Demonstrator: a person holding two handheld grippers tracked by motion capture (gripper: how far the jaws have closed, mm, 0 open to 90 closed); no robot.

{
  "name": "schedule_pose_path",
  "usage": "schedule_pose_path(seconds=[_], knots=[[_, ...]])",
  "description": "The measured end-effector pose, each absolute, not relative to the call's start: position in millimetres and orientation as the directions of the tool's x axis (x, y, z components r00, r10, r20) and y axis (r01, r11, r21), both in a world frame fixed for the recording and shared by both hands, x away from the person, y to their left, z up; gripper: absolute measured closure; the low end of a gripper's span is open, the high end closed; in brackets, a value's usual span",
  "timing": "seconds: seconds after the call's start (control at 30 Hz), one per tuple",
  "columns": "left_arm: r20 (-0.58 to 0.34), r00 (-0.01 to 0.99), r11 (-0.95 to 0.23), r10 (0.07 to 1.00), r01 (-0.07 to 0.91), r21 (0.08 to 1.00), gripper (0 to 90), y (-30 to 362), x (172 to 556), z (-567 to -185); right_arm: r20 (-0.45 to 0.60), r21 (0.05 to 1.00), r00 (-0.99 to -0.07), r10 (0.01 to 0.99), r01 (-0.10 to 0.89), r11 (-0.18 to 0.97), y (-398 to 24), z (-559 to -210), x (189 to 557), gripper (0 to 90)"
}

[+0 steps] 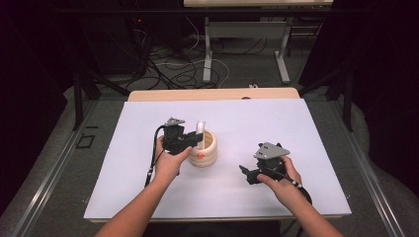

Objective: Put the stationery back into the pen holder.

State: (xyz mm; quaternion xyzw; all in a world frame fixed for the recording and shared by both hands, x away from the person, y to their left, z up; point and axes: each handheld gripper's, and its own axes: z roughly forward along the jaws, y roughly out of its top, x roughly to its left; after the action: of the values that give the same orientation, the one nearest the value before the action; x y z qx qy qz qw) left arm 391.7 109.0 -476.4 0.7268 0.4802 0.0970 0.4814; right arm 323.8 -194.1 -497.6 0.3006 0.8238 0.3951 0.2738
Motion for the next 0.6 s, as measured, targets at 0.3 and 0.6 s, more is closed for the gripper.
schedule_pose_path(seconds=[0.3, 0.6], knots=[[-0.248, 0.527, -0.085, 0.813, 0.528, 0.845, 49.2, 135, 378, -458, -0.145, 0.837, -0.641, 0.754, 0.327, 0.439, -203, -499, 327, 4.3], [-0.175, 0.524, -0.112, 0.833, 0.471, 0.875, 36.2, 157, 371, -451, -0.108, 0.849, -0.610, 0.785, 0.355, 0.392, -213, -499, 330, 4.3]])
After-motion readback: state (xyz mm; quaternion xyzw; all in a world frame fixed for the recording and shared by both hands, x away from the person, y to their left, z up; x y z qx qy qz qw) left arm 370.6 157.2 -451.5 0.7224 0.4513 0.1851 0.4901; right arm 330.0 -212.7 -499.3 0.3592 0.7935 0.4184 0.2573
